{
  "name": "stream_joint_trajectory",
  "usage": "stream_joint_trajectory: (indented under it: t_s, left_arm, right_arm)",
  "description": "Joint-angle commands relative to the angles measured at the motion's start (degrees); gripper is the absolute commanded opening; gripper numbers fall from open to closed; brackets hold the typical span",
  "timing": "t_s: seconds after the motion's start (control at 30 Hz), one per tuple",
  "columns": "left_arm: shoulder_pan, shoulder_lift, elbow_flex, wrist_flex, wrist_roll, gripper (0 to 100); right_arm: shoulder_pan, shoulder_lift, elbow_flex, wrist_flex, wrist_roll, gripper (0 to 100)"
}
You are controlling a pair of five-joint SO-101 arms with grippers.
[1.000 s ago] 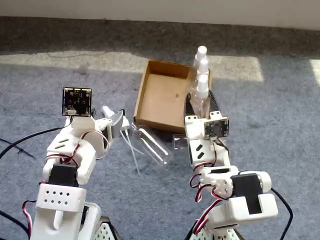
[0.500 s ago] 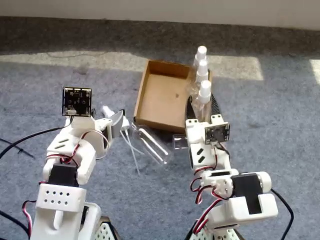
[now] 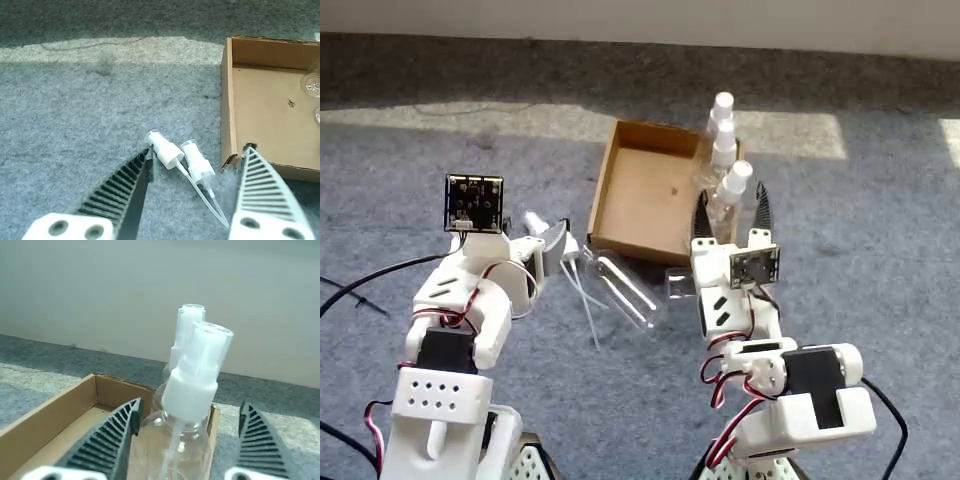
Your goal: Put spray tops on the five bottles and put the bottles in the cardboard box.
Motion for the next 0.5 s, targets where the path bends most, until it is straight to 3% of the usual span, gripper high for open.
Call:
stream_joint_trajectory:
  t_s: [0.0, 0.27, 0.47]
  left_arm:
    - [-0.7, -0.7, -0.2, -1.2, -0.3, 26]
    - [-0.7, -0.7, -0.2, -1.2, -0.3, 26]
    - [-0.7, -0.7, -0.2, -1.2, -0.3, 26]
  right_arm:
    - [0.6, -0.6, 0.1, -1.3, 0.7, 26.0]
    - [0.7, -0.7, -0.1, -1.3, 1.1, 26.0]
    - [0.7, -0.7, -0.1, -1.1, 7.0, 26.0]
